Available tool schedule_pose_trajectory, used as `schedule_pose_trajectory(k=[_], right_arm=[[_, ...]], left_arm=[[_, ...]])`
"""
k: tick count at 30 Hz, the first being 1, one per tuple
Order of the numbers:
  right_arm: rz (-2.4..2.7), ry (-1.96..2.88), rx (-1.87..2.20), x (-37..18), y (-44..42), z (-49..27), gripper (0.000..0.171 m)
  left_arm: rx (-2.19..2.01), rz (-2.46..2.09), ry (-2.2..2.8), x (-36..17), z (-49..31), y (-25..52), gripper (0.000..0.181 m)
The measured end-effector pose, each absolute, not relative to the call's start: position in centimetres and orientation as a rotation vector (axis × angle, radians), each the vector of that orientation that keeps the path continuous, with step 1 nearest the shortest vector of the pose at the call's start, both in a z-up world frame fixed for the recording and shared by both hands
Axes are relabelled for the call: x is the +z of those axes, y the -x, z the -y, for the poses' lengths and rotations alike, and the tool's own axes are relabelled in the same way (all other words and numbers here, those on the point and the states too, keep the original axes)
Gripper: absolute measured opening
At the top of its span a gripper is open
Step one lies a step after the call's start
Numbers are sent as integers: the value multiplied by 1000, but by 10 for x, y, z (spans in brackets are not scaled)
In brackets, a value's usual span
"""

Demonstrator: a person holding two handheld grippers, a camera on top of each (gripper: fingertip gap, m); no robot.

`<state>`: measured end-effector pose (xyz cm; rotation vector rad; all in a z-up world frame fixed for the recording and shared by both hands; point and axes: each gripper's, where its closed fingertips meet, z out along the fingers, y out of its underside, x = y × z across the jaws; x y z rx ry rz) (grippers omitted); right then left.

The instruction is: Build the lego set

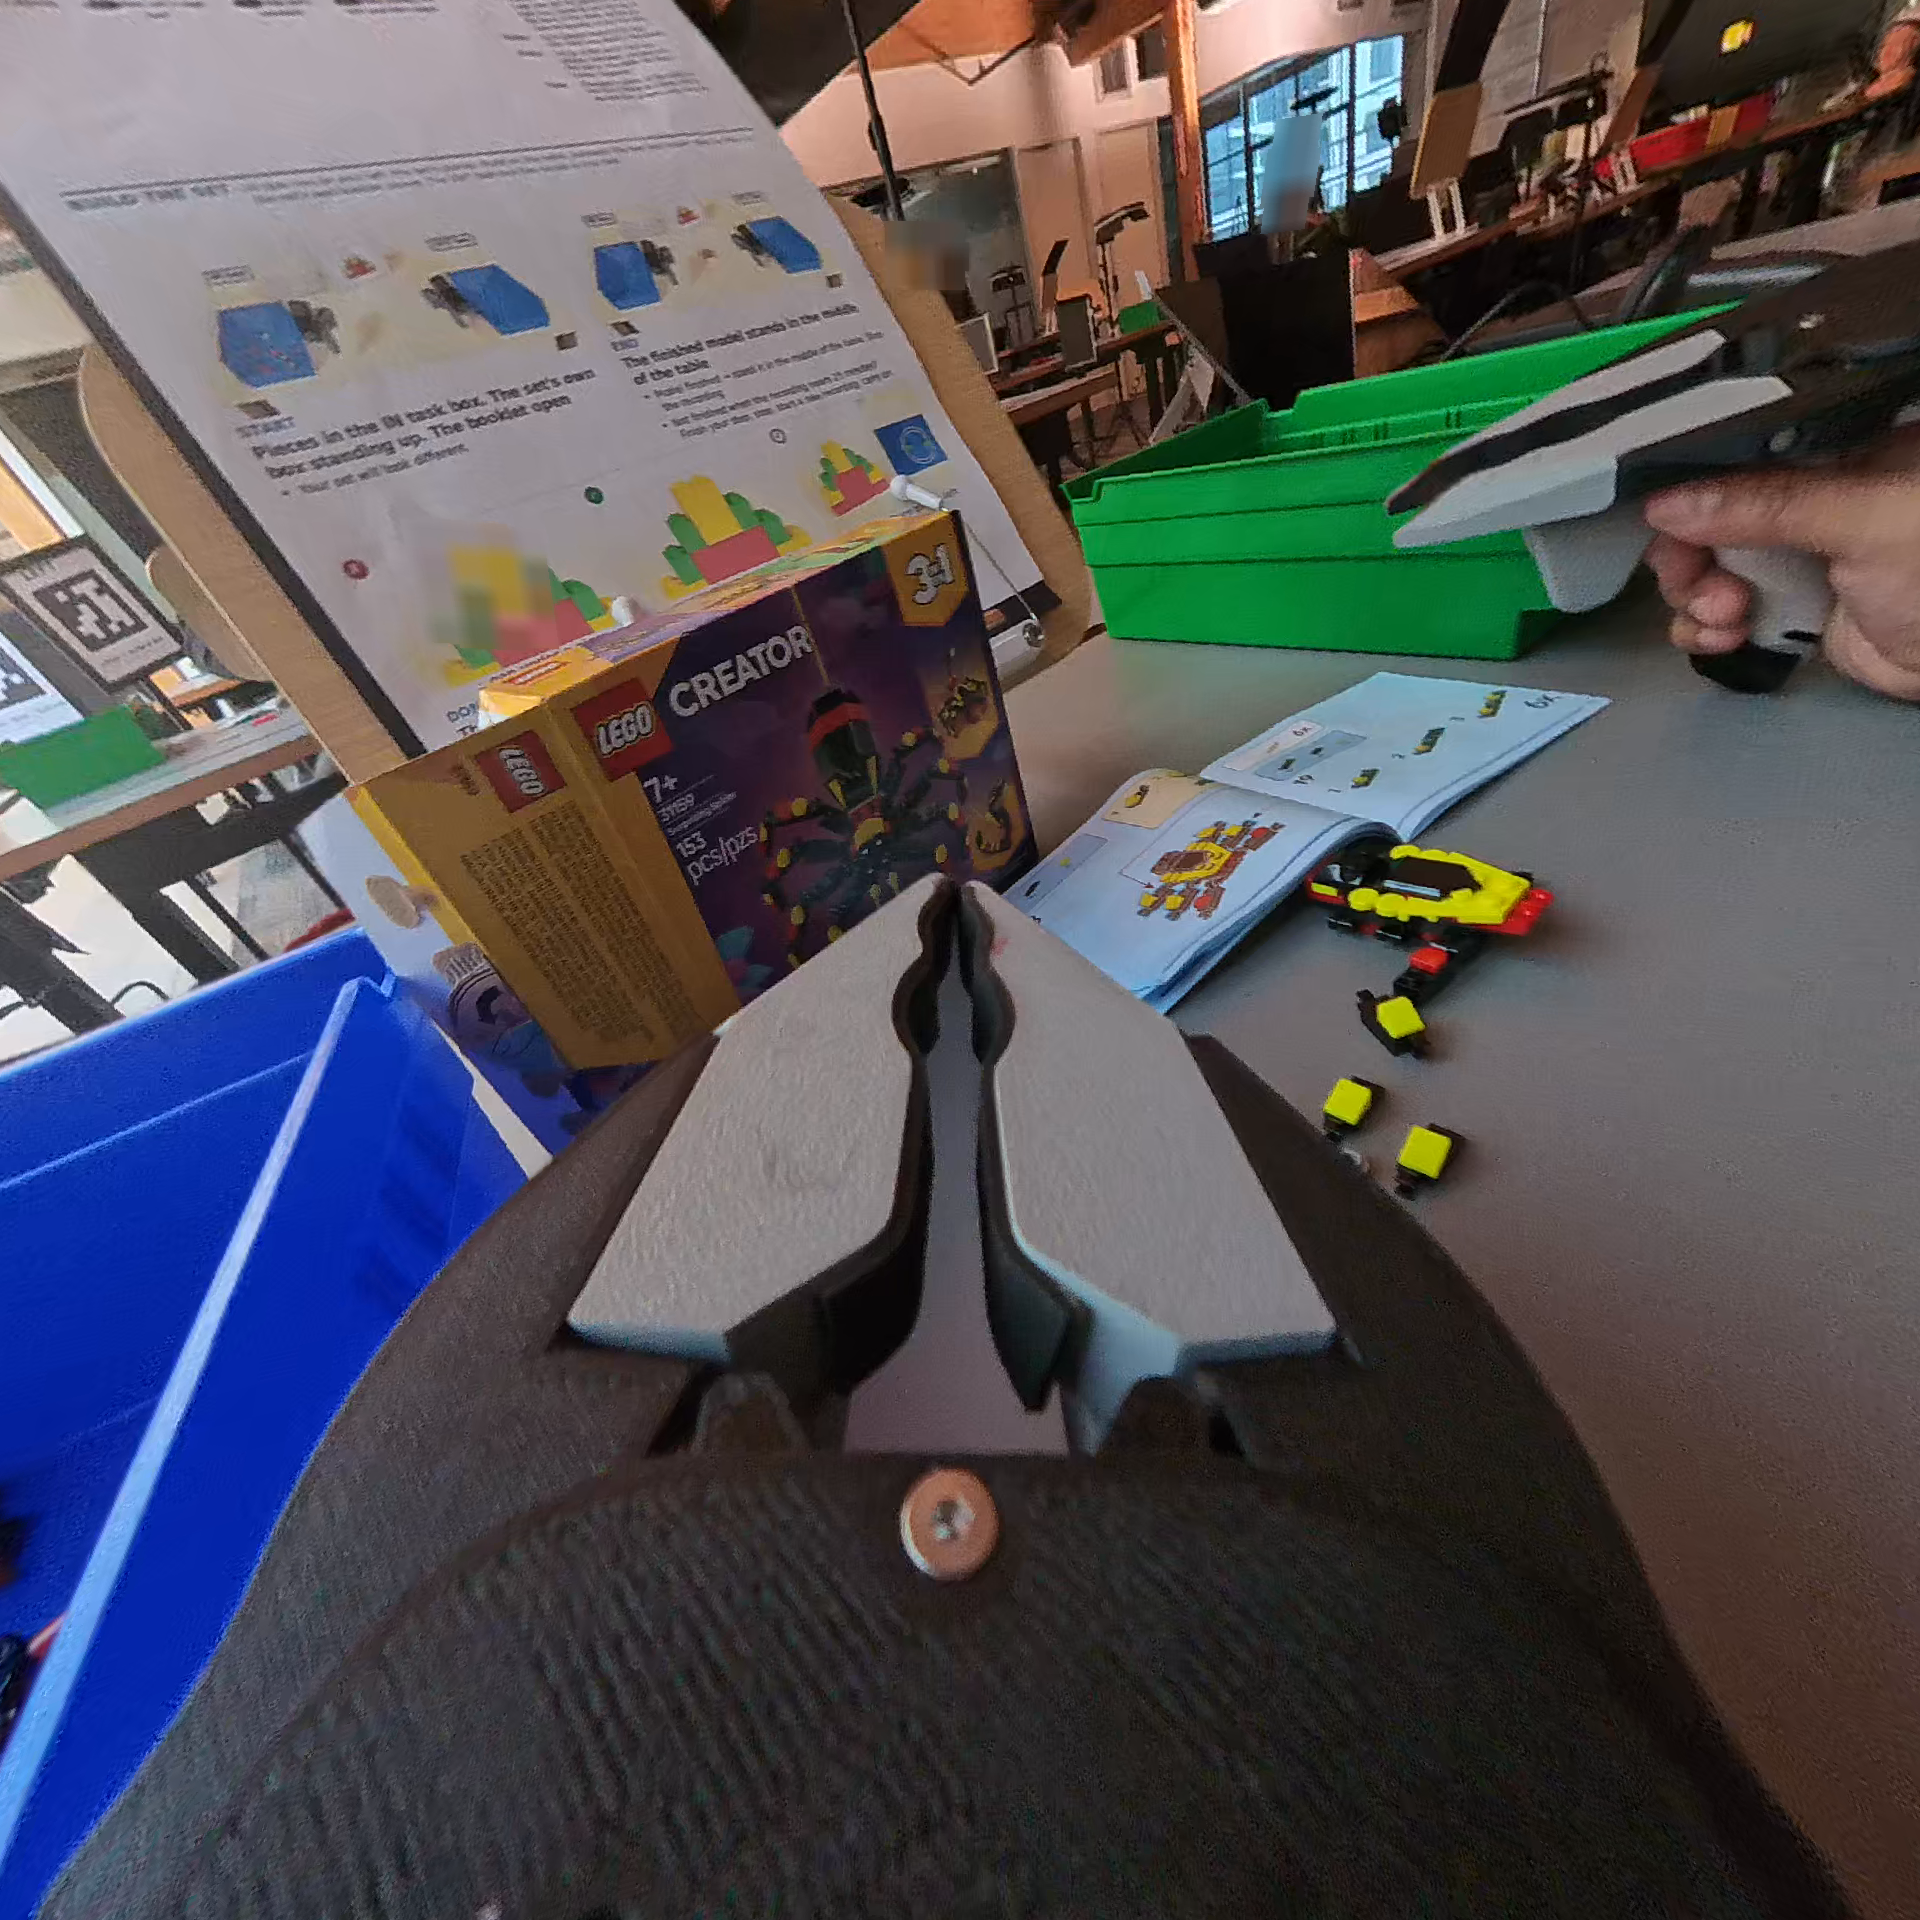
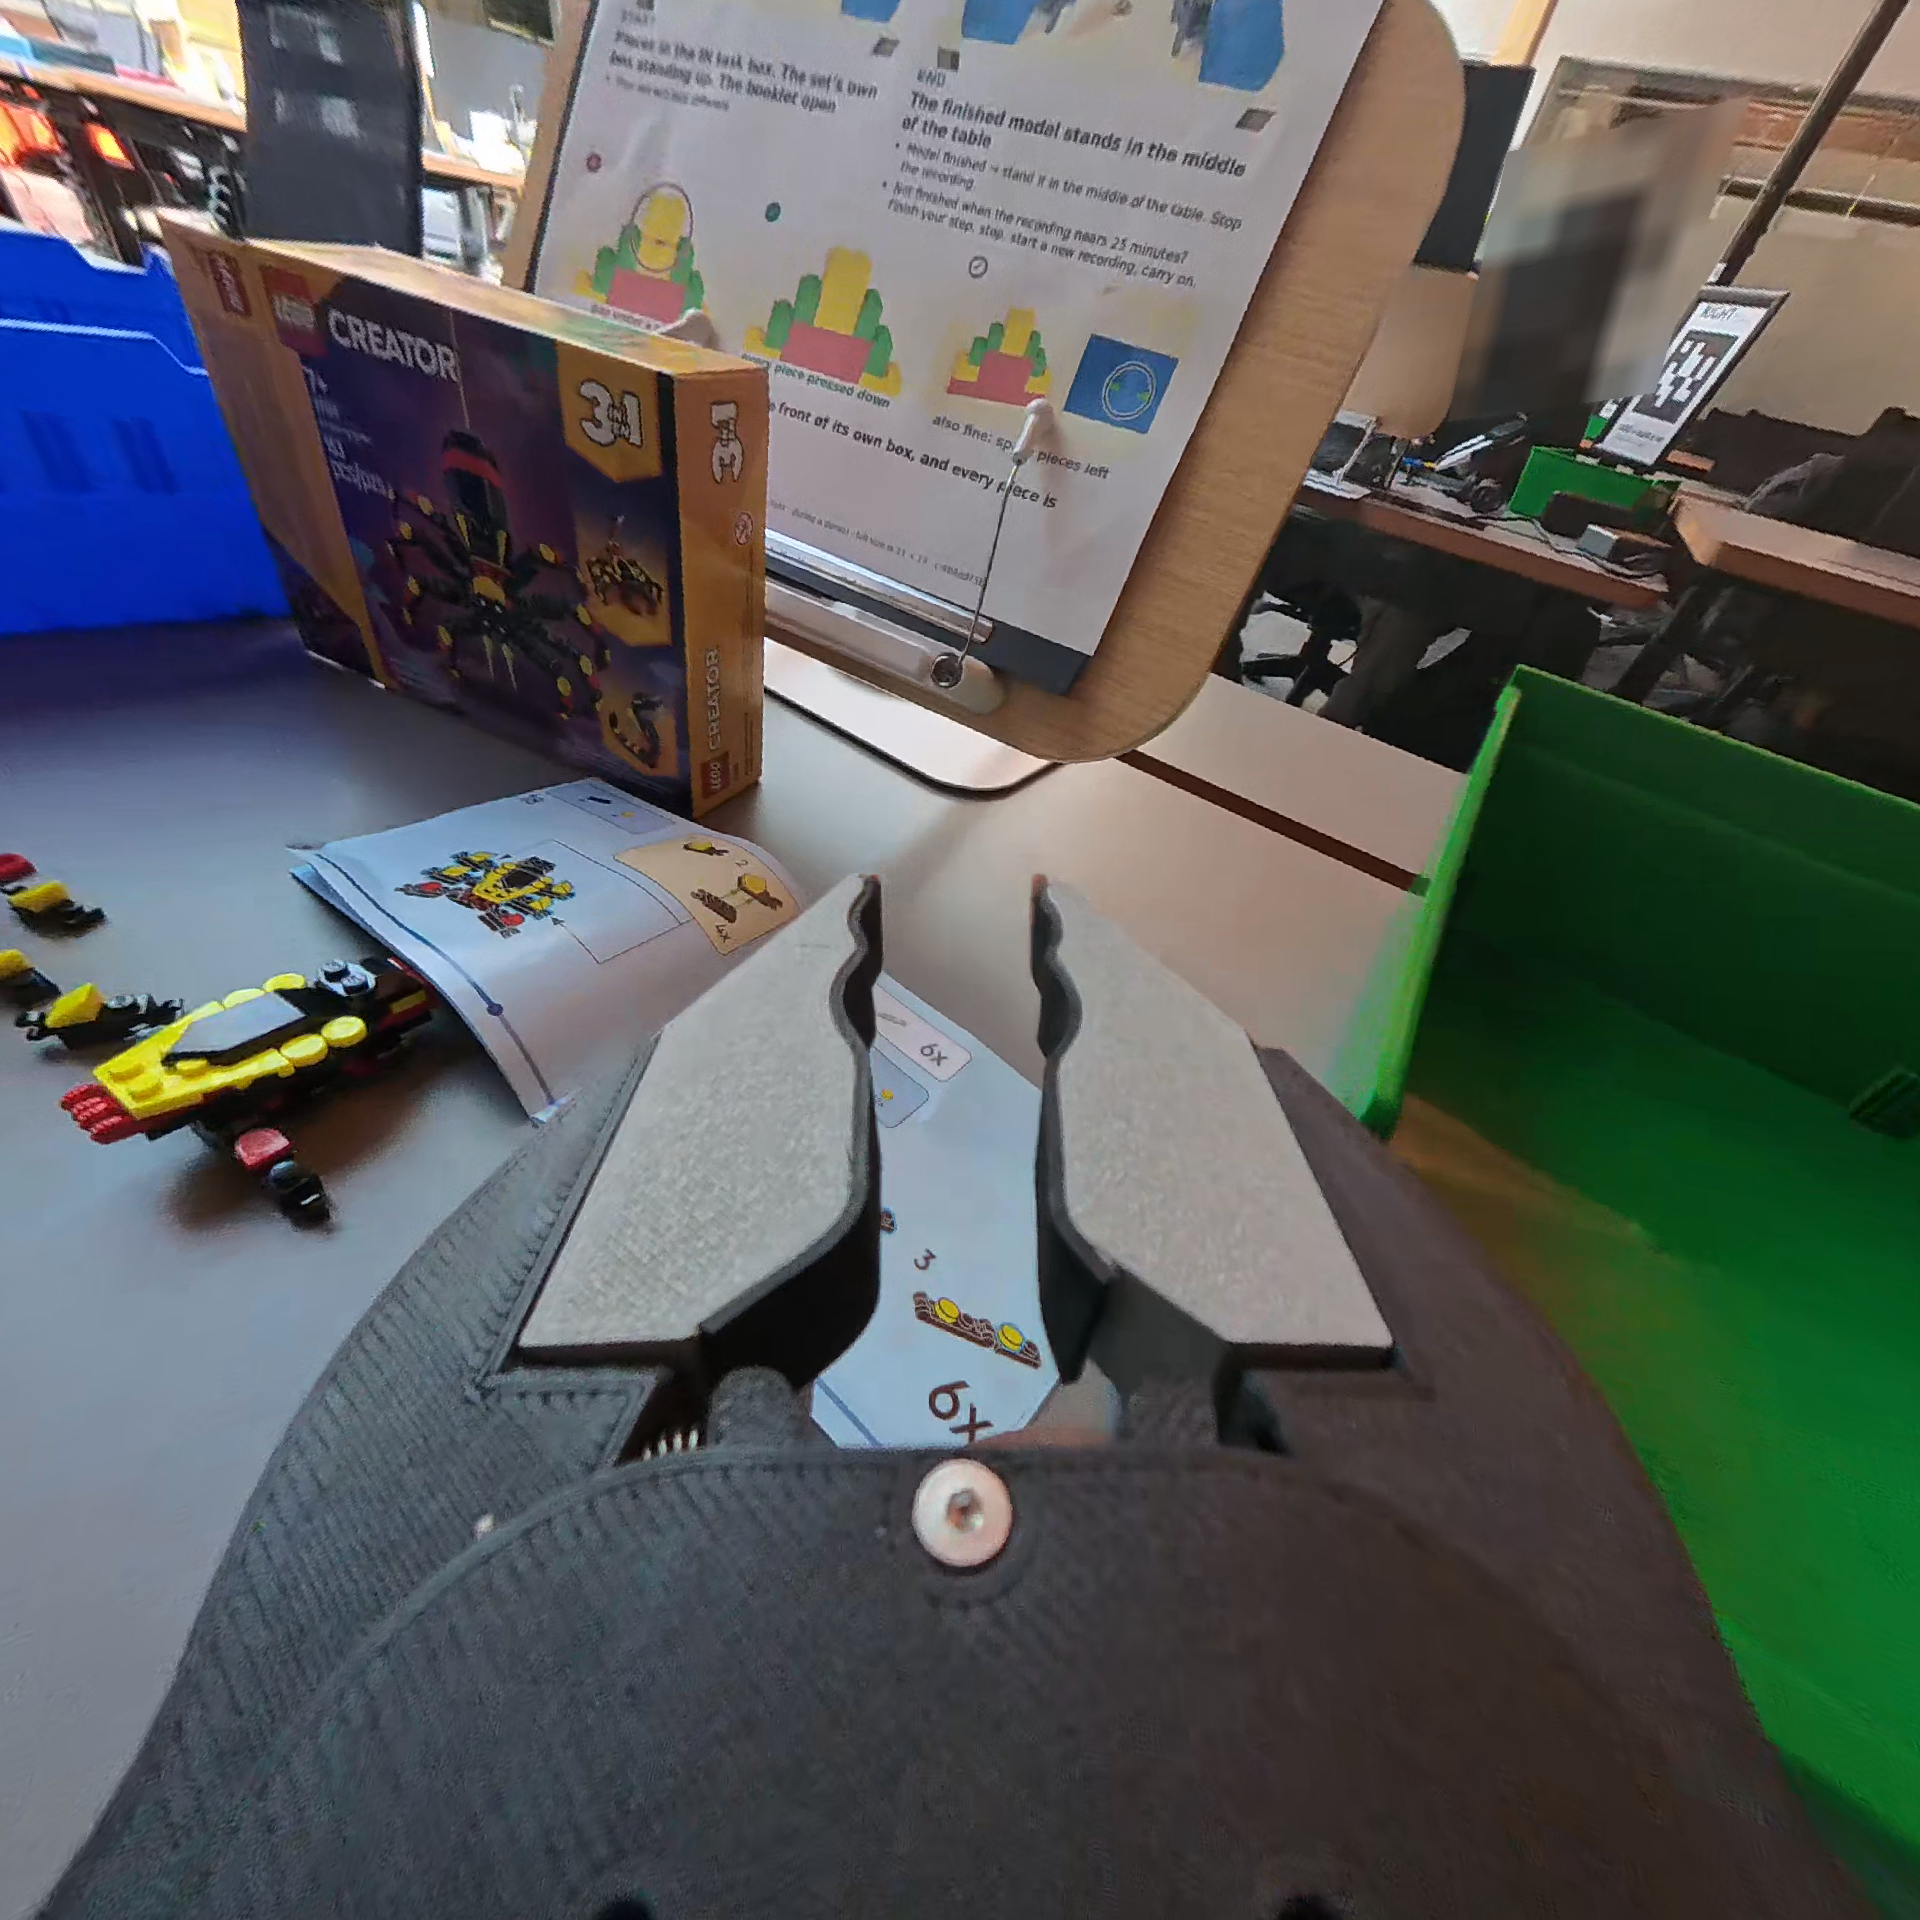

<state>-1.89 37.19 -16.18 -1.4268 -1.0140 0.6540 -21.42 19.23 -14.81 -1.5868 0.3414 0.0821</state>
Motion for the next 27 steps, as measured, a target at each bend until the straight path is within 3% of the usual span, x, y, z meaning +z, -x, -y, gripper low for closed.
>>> schedule_pose_trajectory(k=[9,20,27], right_arm=[[1027,1470,545,-170,21,-378,30],[1181,1393,597,-174,38,-350,17],[1154,1442,674,-172,41,-348,25]], left_arm=[[108,-405,1555,-147,-187,201,0],[41,-424,1263,-95,-125,172,0],[-71,-415,1307,-48,-65,179,0]])
